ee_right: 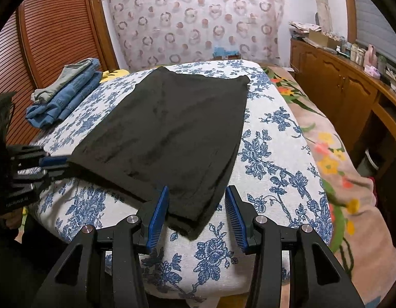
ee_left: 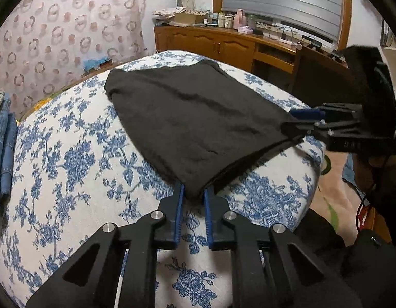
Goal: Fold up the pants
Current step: 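Grasp the pants' hem end with the left tool while the right tool grasps beside it, then lift the held hem end of the pants with both tools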
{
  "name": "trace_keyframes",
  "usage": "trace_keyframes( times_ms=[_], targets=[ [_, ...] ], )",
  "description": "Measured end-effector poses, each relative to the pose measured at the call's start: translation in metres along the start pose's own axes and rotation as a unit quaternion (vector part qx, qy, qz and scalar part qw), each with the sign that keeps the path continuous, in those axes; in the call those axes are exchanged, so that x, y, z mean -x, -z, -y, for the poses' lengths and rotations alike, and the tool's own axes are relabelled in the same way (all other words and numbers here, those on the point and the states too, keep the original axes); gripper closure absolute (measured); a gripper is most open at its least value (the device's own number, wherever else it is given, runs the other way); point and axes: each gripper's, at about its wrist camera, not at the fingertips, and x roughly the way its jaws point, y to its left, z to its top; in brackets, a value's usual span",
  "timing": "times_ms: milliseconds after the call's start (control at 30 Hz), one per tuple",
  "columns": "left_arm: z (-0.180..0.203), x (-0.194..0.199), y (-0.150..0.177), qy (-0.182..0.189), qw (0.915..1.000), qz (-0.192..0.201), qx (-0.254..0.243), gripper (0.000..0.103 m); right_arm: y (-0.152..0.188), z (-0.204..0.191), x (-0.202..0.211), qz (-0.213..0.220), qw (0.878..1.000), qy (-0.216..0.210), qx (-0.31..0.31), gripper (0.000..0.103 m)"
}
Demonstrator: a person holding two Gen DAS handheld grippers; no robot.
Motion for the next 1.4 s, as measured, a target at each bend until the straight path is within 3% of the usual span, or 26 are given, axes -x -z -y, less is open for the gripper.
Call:
trace_keyframes(
  times_ms=[600, 967, 1033, 1400],
  targets=[
    [-0.005, -0.001, 0.002, 0.014, 0.9996, 0.007, 0.024, 0.088, 0.003, -0.01, -0.003, -0.012, 1.0, 0.006, 0.013, 0.056],
    [-0.003, -0.003, -0.004, 0.007, 0.9997, 0.007, 0.021, 0.088, 0.005, -0.01, -0.003, -0.009, 1.0, -0.026, 0.008, 0.08],
    [-0.002, 0.0, -0.005, 0.004, 0.9997, 0.011, 0.02, 0.09, 0.006, -0.01, -0.001, -0.005, 1.0, -0.031, 0.004, 0.089],
    [-0.009, 0.053, -0.029, -0.01, 0.9959, 0.087, 0.022, 0.093, -0.01, -0.021, 0.034, 0.054, 0.998, -0.039, 0.019, 0.092]
  ],
)
